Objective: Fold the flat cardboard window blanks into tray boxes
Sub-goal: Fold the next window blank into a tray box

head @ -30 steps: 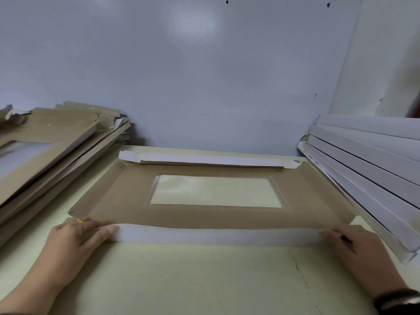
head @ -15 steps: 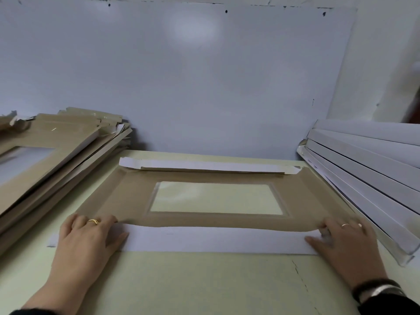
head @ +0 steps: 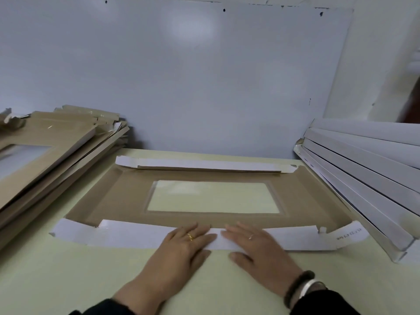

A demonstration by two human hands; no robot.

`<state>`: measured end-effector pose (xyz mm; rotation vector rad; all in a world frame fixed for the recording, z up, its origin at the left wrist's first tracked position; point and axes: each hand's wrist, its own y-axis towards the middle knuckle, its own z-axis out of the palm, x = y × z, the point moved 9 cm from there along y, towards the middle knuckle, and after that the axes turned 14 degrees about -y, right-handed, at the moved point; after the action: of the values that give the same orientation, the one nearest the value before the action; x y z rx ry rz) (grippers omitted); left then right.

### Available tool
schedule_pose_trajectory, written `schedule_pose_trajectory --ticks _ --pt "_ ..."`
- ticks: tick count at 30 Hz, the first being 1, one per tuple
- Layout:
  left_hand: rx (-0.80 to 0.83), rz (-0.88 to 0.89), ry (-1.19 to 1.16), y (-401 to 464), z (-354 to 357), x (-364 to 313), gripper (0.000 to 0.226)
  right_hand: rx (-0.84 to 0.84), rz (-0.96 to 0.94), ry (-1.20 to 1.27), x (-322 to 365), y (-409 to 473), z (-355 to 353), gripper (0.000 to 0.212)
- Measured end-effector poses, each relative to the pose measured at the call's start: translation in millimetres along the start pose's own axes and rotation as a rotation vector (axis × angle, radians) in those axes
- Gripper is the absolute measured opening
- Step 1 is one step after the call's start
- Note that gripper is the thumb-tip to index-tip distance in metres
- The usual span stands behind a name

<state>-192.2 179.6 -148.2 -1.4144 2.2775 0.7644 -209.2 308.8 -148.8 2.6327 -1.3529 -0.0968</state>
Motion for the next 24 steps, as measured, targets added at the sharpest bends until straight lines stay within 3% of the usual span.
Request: schedule_pose_trajectory --ticks 4,17,24 --pt "0.040 -0.046 0.033 1 3 10 0.049 0.032 0.017 0.054 -3 3 9 0.048" --pt "-0.209 -0.294 -0.129 -58 -90 94 0.046 -0.047 0.243 0.119 -104 -55 -19 0.041" --pt "-0.245 -0.371 -0.149 -71 -106 113 0.035 -0.192 0.298 -0.079 -109 -63 -38 0.021"
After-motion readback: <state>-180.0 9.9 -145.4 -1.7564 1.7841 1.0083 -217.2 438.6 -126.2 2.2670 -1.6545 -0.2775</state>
